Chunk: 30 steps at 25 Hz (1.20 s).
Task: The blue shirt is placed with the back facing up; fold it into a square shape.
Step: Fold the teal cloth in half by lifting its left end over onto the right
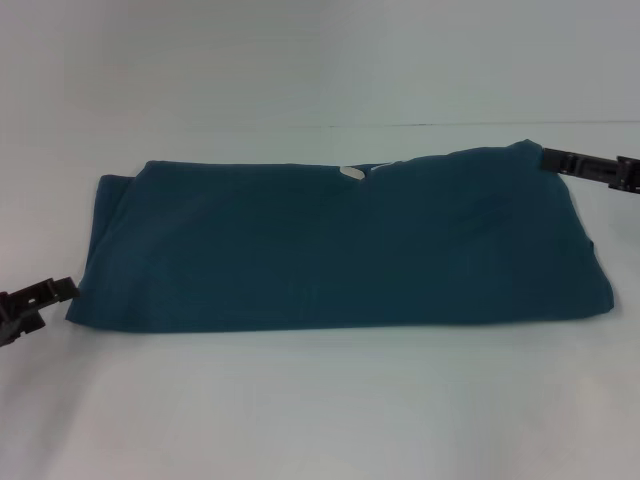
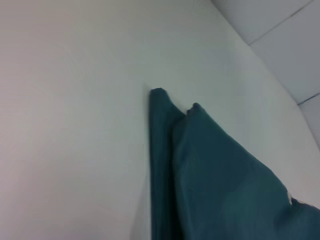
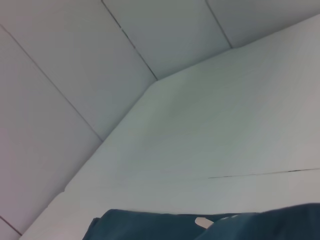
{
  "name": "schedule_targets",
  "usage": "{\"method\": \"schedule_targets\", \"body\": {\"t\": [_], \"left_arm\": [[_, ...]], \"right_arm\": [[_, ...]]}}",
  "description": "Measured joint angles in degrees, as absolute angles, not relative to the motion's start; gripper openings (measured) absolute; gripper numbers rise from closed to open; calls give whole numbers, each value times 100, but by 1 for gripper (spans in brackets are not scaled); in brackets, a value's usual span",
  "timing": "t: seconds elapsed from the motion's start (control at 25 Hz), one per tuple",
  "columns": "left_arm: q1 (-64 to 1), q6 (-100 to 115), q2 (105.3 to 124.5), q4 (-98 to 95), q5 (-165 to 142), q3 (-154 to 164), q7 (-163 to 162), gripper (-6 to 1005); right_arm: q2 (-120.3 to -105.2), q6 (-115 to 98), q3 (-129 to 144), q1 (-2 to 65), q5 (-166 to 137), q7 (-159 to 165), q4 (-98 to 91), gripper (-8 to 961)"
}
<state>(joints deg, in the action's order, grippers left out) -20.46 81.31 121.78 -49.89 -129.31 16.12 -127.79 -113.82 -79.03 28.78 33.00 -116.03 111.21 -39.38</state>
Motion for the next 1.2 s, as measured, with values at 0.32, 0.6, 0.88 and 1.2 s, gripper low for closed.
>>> {"method": "schedule_targets", "body": {"t": [0.32, 0.6, 0.88, 1.2], "left_arm": [[-2092, 8165, 12187, -4943, -13123, 1682, -12802, 885], [-2234, 8076, 12156, -4704, -13189, 1770, -12806, 886], [-2316, 7968, 12122, -4583, -13222, 1837, -12836, 886], [-2344, 7875, 12120, -4578, -13373, 1948, -12948, 885]], "right_arm": [[-11406, -7845, 2973, 3404, -11602, 11132, -3937, 916], [-11378, -7851, 2979, 3407, -11593, 11266, -3937, 917], [-11305, -7930, 3318, 3409, -11593, 11220, -3958, 917], [-11225, -8346, 3392, 3413, -11576, 11060, -3968, 916]]}}
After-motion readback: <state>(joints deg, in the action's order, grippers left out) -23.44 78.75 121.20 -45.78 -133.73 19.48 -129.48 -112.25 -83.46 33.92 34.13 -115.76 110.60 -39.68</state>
